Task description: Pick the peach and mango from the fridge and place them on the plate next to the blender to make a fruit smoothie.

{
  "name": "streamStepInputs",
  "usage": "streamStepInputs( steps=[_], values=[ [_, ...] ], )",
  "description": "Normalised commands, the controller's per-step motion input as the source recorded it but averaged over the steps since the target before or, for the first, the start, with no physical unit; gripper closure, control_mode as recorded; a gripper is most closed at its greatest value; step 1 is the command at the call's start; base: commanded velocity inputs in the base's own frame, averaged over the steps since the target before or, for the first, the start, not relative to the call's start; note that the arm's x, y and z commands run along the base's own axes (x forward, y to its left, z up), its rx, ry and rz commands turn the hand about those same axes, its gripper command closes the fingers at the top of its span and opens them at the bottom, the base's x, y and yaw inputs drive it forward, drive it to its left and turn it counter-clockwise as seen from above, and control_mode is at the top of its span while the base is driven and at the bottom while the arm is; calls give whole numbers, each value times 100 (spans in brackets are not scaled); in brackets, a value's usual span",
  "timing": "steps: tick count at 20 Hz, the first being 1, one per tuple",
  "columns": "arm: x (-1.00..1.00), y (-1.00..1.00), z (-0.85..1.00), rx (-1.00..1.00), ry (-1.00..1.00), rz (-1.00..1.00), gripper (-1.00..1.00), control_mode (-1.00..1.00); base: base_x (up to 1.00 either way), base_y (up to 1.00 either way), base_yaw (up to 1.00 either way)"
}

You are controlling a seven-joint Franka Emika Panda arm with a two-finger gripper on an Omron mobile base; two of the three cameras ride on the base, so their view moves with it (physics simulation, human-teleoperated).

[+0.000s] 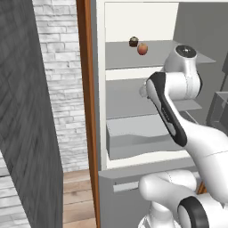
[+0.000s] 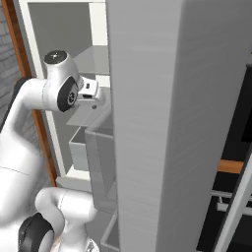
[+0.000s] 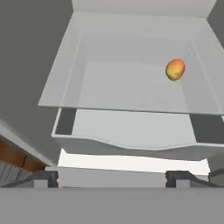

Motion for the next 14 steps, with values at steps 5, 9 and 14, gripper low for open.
streamStepInputs(
  steps=[5,9,14],
  values=[
    [2,-5,98,3,-43,-8,-100,-100,0,0,0],
    [50,-4,100,1,-19,-12,-100,-100,0,0,0],
    [99,-1,46,4,10,-16,-100,-100,0,0,0]
  ],
)
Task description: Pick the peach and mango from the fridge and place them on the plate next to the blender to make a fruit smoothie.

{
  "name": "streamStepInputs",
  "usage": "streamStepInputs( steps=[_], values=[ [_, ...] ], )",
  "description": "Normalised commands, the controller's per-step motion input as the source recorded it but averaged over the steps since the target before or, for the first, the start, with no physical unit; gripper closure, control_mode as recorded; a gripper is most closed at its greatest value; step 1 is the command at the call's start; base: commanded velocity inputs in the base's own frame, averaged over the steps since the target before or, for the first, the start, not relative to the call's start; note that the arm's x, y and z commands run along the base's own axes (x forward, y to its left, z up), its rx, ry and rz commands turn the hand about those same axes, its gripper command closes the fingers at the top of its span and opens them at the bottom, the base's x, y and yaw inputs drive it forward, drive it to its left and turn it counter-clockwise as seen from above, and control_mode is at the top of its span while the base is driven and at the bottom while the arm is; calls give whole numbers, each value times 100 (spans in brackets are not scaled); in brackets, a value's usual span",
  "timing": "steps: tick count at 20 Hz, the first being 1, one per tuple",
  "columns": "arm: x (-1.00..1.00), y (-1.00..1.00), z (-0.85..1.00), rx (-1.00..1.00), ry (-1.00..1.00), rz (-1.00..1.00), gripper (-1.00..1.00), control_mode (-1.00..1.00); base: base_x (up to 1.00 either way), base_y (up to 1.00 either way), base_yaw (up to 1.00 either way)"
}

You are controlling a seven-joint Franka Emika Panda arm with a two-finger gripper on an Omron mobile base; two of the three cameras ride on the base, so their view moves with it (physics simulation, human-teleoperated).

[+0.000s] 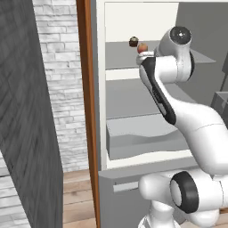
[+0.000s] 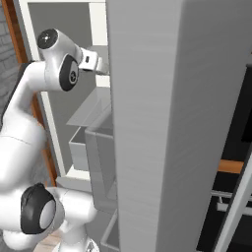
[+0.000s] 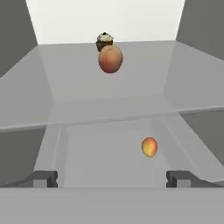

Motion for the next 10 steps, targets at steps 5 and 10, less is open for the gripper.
streamStepInputs(
  steps=[5,10],
  values=[
    [89,-10,23,7,13,-7,-100,-100,0,0,0],
    [77,-25,0,0,18,0,-100,-100,0,0,0]
  ],
)
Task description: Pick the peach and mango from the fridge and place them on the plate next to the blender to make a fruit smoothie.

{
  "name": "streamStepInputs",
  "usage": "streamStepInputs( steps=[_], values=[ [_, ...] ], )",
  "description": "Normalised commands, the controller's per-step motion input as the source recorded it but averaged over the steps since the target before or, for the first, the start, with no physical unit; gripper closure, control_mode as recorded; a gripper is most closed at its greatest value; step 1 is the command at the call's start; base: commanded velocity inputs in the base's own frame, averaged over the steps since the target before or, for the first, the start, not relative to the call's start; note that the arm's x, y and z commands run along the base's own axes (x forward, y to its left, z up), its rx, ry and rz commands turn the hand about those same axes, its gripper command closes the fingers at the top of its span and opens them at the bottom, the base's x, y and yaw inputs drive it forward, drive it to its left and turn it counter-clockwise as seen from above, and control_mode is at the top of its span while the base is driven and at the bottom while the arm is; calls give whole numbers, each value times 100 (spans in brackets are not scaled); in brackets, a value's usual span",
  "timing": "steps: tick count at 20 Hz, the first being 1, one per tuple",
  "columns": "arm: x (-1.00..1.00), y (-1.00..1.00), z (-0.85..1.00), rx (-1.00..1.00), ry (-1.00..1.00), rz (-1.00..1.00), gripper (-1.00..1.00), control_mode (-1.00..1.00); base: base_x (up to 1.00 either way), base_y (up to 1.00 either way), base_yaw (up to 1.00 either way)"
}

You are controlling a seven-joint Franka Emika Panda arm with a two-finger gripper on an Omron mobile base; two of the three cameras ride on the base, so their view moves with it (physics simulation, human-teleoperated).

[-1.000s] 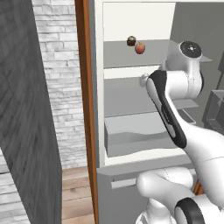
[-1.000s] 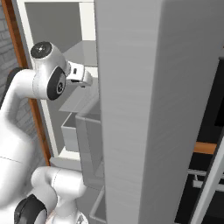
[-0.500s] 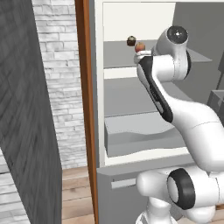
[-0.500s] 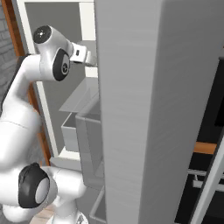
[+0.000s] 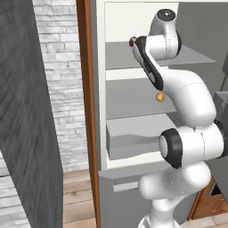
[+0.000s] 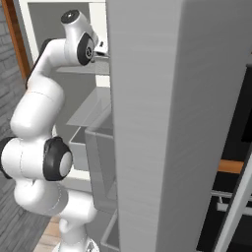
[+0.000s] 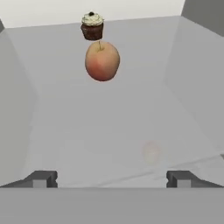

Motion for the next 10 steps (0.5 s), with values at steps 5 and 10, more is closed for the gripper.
streamStepInputs(
  steps=[5,10],
  values=[
    [69,-28,-19,0,5,0,-100,-100,0,0,0],
    [77,-4,-24,3,0,0,-100,-100,0,0,0]
  ],
)
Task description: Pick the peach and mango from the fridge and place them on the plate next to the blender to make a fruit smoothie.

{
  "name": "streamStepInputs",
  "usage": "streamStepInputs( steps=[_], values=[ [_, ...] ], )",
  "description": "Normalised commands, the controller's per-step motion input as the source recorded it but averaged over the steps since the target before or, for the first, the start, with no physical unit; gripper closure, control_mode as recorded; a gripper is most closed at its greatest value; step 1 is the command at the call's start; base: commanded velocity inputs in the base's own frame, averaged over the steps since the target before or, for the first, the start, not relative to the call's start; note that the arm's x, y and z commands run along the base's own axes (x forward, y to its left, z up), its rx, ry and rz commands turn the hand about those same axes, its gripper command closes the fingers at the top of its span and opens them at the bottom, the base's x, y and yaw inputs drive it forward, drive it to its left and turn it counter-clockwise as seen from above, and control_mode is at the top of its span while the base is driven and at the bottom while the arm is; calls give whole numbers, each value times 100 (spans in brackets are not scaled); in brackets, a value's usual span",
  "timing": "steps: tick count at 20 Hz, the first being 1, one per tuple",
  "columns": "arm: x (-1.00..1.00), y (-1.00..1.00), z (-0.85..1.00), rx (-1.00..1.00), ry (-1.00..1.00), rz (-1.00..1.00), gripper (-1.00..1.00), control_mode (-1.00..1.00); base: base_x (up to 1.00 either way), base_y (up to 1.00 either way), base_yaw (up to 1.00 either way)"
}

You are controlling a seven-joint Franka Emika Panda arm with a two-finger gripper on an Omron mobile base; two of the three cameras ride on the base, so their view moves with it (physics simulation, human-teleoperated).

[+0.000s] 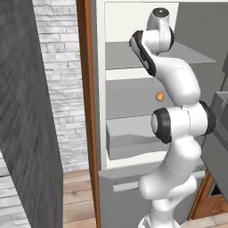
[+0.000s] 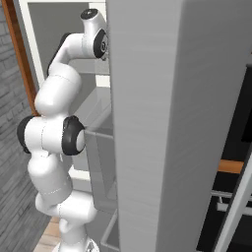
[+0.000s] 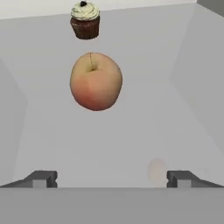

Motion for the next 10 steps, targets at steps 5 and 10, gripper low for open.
streamStepInputs(
  steps=[5,10],
  values=[
    [71,0,-28,0,0,1,-100,-100,0,0,0],
    [69,0,-9,0,-2,1,-100,-100,0,0,0]
  ],
)
